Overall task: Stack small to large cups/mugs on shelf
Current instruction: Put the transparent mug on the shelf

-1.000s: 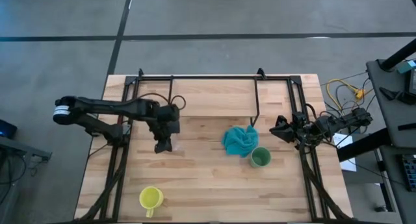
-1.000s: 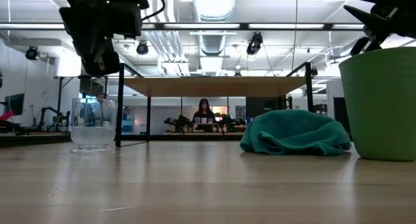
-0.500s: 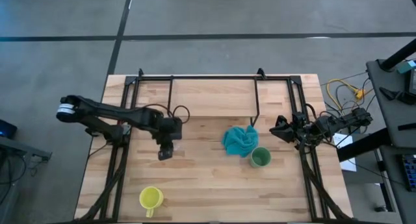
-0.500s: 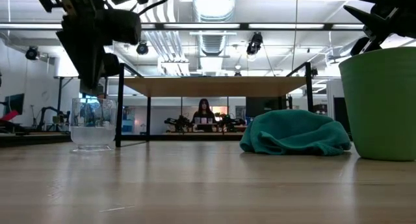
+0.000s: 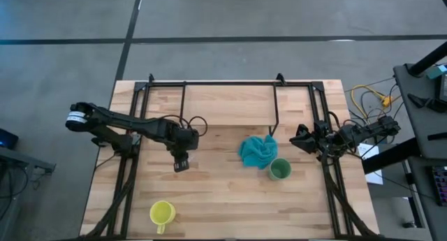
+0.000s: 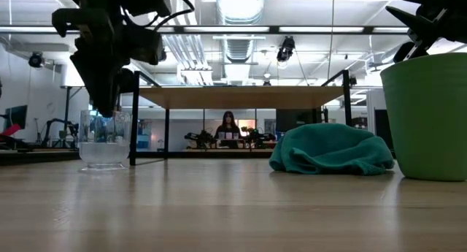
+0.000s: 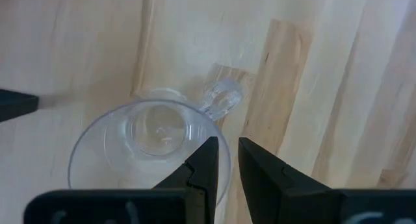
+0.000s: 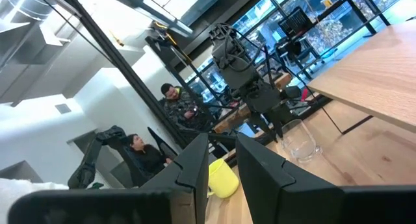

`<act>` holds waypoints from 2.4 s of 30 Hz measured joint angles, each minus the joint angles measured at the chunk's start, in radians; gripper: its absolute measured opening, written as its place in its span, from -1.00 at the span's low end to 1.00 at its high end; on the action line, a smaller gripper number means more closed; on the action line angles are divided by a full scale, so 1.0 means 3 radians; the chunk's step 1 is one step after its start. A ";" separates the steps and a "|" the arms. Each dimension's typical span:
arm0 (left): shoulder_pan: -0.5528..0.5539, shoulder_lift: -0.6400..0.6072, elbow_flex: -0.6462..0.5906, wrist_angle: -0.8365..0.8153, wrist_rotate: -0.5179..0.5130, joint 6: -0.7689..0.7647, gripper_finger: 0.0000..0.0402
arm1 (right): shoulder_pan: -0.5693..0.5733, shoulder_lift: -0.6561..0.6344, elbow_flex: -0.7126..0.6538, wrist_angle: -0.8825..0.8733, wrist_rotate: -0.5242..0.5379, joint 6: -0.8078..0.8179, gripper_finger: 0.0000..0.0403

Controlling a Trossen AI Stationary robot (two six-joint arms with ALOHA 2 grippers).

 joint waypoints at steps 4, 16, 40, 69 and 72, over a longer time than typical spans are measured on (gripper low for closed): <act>0.0000 0.0084 -0.0005 0.0002 -0.0001 0.0003 -0.78 | 0.0000 0.0000 0.0000 -0.0001 0.0000 0.0000 -0.63; 0.0002 0.0101 0.0219 -0.0130 0.0029 -0.0080 -1.00 | 0.0000 0.0001 0.0000 -0.0010 0.0000 0.0000 -0.63; 0.0124 0.0118 0.2131 -0.1292 -0.0605 0.2392 -1.00 | 0.0000 0.0001 0.0000 -0.0017 0.0001 -0.0202 -0.63; 0.1230 0.0276 0.2099 -0.1569 -0.0400 0.3940 -1.00 | 0.0001 0.0001 0.0000 -0.0016 0.0002 -0.0193 -0.63; 0.1251 0.0362 0.2117 -0.1656 -0.0370 0.4073 -1.00 | 0.0001 0.0001 0.0000 -0.0016 0.0003 -0.0193 -0.63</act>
